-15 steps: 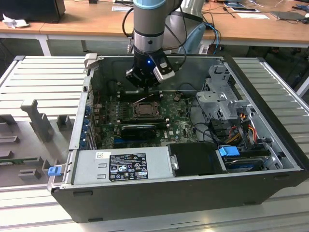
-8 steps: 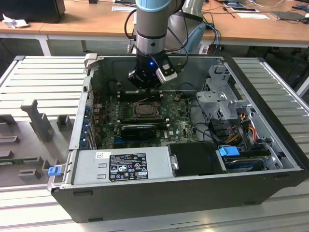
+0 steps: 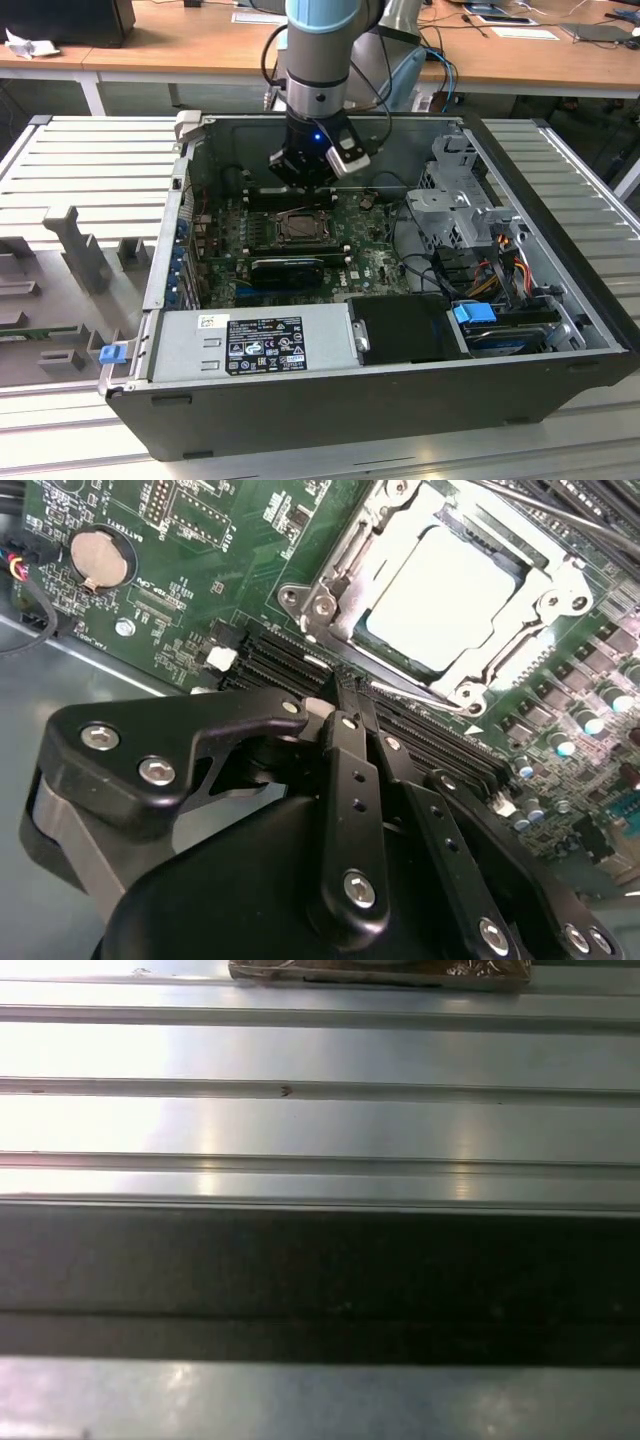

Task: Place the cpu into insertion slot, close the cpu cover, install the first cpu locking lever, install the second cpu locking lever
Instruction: 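Install the first cpu locking lever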

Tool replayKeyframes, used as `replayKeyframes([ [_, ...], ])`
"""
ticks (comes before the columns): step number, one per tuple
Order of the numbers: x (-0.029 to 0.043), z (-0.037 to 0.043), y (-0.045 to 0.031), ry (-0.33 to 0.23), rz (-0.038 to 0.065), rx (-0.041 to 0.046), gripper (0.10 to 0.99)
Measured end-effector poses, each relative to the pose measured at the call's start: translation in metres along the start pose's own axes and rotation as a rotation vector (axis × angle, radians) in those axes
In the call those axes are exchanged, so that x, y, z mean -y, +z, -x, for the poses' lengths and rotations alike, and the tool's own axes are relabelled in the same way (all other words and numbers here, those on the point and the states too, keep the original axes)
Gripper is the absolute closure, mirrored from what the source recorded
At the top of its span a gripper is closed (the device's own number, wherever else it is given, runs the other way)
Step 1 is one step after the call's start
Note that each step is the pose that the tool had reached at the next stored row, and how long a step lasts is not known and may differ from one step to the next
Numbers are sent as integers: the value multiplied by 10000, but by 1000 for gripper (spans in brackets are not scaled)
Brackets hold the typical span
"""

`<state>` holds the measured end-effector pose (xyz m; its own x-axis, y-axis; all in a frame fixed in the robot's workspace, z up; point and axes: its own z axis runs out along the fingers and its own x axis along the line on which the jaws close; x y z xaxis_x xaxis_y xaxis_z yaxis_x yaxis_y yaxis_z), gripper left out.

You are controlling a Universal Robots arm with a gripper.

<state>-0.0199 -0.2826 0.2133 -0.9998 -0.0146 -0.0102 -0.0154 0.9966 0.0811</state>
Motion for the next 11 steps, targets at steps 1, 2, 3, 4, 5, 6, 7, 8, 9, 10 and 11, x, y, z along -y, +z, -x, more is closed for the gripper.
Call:
replayKeyframes([
  [1,0,3,4,0,-3,0,980],
  [2,1,5,10,1,-6,0,980],
  [3,1,6,15,0,-8,0,980],
  [4,2,11,25,0,-11,0,980],
  [5,3,14,33,0,-15,0,980],
  [6,3,15,39,1,-19,1,980],
  [7,4,15,48,1,-28,0,980],
  [8,5,16,61,0,-45,0,980],
  [9,6,16,67,-1,-58,-1,980],
  [10,6,16,73,0,-80,-1,980],
  [11,7,16,81,-1,-122,-2,980],
])
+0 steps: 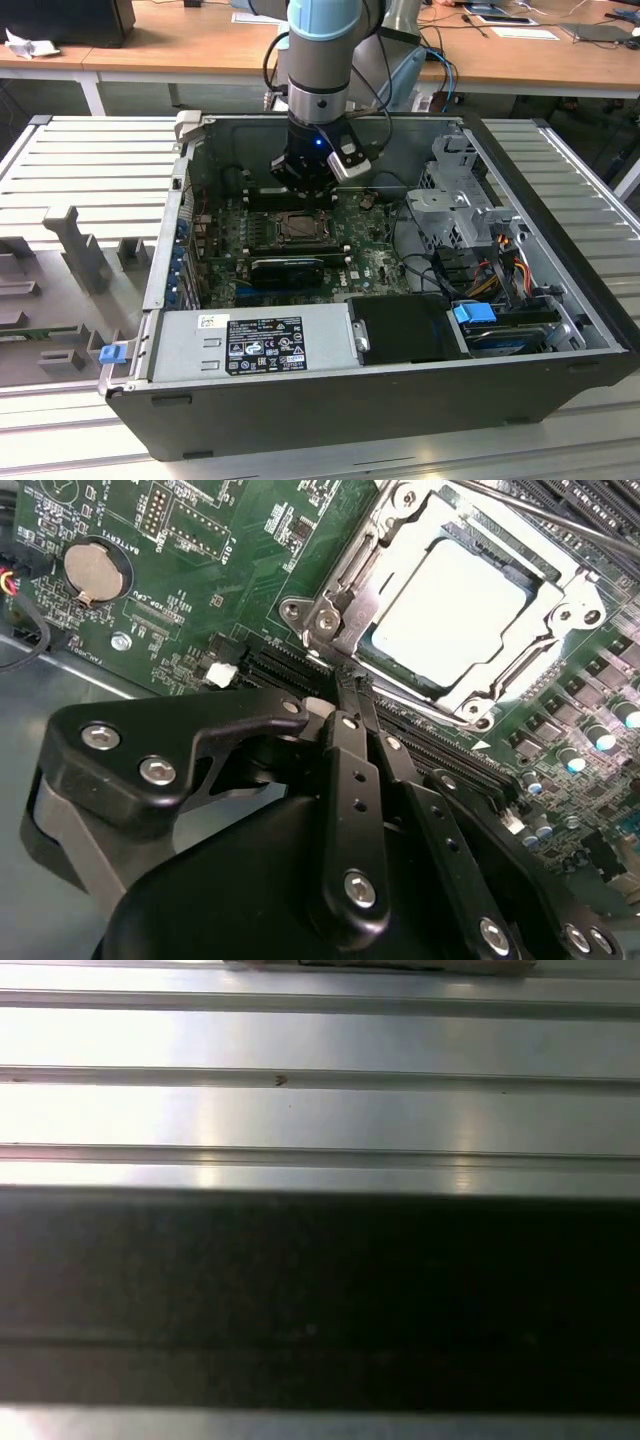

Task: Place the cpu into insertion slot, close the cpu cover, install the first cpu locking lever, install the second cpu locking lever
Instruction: 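Install the first cpu locking lever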

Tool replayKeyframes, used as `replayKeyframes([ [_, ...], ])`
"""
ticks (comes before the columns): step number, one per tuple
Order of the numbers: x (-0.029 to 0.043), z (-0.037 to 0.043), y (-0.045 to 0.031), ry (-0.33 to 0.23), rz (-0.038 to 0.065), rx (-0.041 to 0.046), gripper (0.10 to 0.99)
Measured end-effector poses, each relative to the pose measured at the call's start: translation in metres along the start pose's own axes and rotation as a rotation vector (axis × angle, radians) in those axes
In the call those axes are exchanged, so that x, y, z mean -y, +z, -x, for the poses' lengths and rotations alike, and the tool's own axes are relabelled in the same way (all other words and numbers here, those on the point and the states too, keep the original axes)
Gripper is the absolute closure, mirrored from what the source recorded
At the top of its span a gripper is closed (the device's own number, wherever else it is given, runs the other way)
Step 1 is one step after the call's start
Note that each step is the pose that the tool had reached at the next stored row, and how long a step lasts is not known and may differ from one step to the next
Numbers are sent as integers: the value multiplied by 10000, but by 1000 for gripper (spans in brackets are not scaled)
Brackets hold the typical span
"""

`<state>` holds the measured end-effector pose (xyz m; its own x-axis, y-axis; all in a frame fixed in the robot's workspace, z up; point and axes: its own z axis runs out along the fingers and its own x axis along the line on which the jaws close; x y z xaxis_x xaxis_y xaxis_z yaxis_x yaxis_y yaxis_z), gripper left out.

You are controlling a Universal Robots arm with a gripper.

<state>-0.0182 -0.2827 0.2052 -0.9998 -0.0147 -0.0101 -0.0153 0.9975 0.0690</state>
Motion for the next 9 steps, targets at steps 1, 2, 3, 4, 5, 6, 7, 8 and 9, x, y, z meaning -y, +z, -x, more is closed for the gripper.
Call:
replayKeyframes([
  [1,0,0,3,-1,-17,0,980],
  [2,1,0,6,0,-40,-1,980],
  [3,1,0,11,-1,-88,-1,980],
  [4,1,0,16,-2,-108,-2,980],
  [5,2,0,21,-2,-112,-2,980],
  [6,2,0,29,-2,-108,-1,980],
  [7,2,0,34,-1,-109,-1,980],
  [8,3,-1,37,0,-113,-3,980],
  [9,4,0,38,1,-115,-3,980],
])
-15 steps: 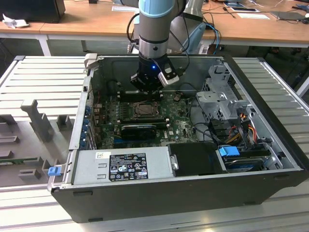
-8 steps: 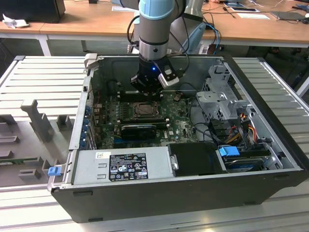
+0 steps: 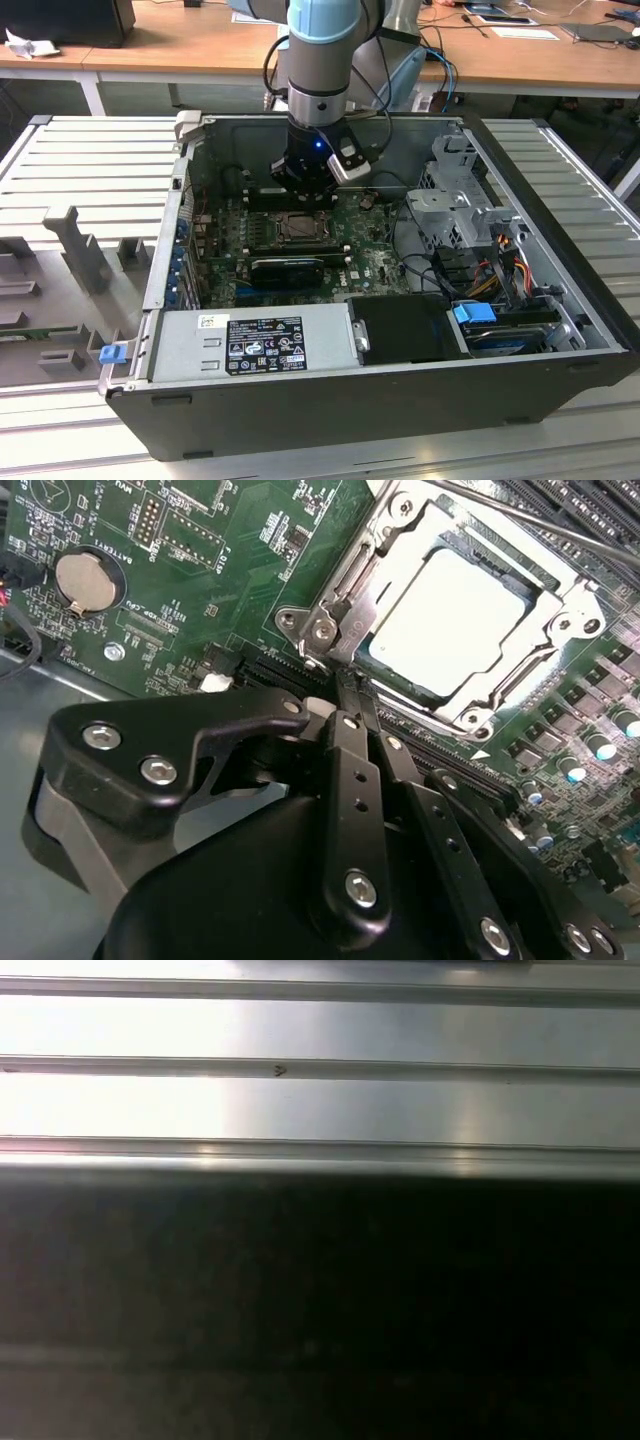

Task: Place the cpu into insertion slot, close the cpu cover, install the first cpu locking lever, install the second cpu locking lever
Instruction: 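Install the first cpu locking lever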

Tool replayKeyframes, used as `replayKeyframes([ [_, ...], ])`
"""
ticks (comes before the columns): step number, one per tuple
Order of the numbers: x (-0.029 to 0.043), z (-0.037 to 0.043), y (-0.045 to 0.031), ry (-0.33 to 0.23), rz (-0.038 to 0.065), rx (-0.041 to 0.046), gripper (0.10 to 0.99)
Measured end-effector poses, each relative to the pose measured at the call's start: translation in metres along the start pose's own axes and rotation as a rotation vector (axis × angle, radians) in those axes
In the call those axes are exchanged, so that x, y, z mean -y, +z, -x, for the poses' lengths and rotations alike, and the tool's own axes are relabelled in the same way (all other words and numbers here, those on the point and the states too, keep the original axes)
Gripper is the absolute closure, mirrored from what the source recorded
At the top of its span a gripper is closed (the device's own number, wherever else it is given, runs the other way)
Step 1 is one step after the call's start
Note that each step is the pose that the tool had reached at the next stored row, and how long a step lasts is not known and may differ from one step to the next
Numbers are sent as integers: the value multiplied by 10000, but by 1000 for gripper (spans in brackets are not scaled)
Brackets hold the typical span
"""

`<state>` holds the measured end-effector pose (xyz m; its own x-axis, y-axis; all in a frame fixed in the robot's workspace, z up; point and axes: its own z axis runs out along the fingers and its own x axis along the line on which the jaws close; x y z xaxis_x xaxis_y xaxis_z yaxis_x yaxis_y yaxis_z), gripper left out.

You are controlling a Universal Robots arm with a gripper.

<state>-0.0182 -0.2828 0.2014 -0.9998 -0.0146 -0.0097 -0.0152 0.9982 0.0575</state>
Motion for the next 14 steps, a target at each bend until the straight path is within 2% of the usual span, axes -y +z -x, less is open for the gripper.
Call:
replayKeyframes([
  [2,-1,2,2,-1,11,1,980],
  [3,-4,4,-20,-2,21,8,980],
  [5,-8,4,-120,-3,7,2,980],
  [7,-11,4,-170,-3,-2,3,980],
  [14,35,3,-173,-2,-4,2,980],
])
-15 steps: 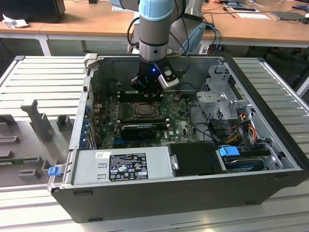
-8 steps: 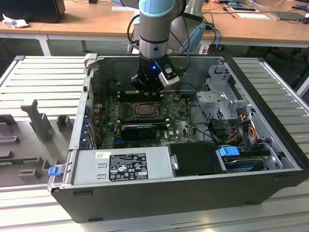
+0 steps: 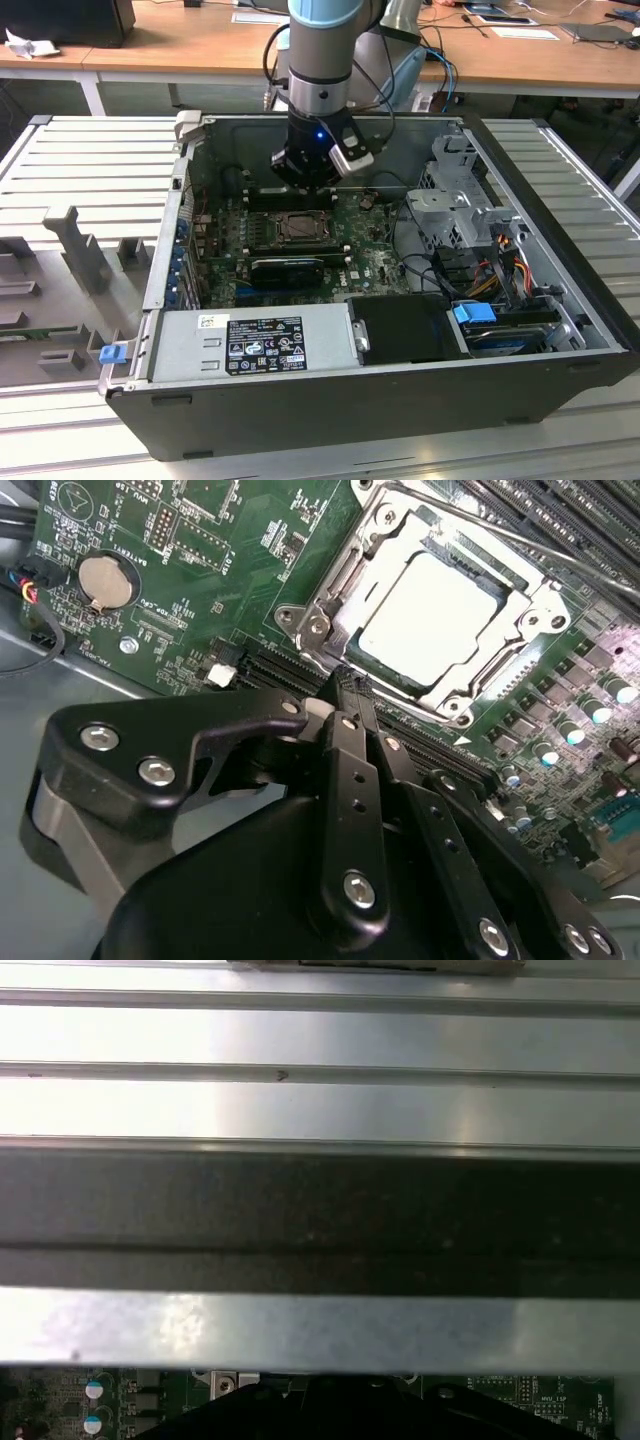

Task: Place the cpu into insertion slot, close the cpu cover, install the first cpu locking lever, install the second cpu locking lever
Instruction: 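Install the first cpu locking lever, then install the second cpu locking lever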

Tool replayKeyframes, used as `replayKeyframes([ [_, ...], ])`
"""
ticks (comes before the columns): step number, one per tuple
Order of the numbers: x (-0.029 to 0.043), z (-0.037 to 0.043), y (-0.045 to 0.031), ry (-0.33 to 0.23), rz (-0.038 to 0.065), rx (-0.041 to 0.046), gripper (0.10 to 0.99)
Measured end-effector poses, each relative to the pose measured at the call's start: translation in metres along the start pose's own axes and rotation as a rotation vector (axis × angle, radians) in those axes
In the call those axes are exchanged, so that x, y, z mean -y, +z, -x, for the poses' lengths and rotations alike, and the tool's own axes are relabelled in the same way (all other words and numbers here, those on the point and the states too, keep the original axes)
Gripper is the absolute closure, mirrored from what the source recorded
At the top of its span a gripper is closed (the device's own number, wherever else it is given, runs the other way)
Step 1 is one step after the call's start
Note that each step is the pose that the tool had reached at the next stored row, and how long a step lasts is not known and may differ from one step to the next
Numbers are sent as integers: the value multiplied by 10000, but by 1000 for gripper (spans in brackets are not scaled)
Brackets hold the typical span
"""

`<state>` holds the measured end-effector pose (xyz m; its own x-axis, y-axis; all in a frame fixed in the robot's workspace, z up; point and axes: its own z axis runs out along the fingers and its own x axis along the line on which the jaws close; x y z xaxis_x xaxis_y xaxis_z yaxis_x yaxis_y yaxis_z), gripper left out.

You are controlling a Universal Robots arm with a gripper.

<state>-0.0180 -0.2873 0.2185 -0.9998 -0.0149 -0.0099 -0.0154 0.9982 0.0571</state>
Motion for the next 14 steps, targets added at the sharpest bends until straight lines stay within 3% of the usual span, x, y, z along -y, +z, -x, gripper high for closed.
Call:
replayKeyframes([
  [14,90,-1,-5,0,0,0,980],
])
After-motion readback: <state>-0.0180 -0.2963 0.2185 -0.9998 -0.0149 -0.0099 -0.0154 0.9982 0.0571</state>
